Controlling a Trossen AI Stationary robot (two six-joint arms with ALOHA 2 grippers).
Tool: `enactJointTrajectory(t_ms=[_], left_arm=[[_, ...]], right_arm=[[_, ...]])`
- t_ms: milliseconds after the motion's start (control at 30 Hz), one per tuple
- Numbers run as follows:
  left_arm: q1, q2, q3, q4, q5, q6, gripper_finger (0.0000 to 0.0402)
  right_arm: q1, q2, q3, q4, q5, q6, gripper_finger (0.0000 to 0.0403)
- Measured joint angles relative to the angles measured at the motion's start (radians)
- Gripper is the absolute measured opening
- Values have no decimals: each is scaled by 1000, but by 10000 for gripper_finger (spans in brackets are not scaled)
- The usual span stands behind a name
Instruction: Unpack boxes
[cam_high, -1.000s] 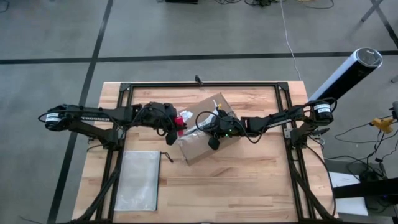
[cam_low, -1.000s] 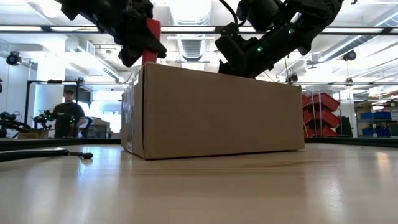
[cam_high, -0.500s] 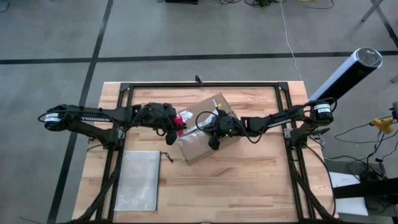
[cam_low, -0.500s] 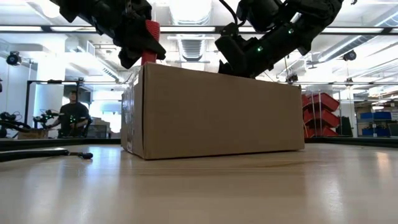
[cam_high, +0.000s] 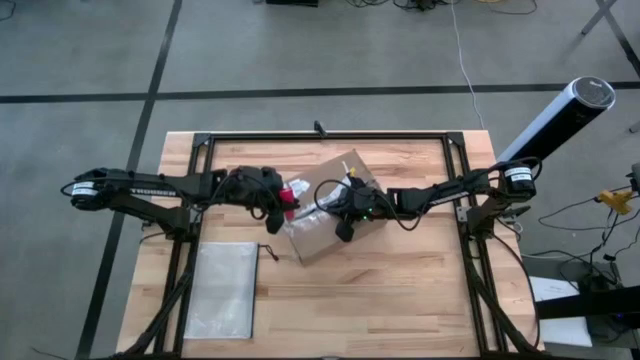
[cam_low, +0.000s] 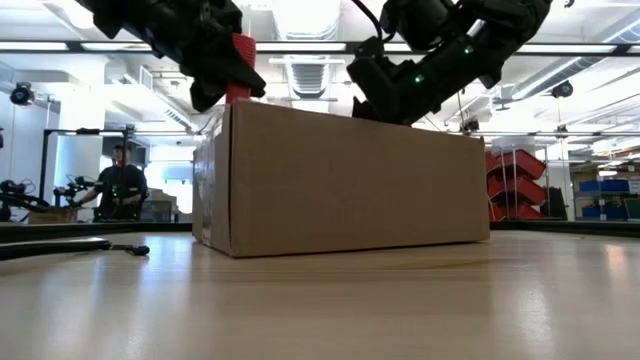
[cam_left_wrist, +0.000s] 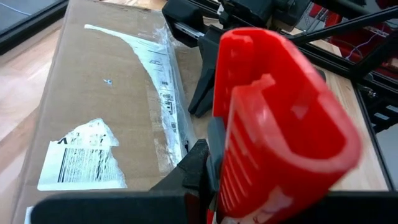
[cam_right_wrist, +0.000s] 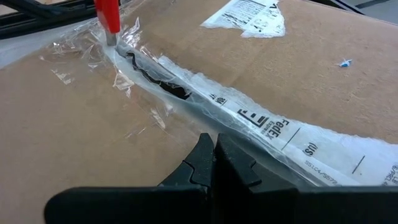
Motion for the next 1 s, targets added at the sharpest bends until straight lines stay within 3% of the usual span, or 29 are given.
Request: enactJointTrajectory(t_ms=[633,1000], left_arm=[[-13,-60,41,-37,17,9,32],[-21,-80,71,-1,14,89,32]], right_arm=[[0,-7,0,7,-3,0,0],[0,-35,-1,50,-52,-34,0]])
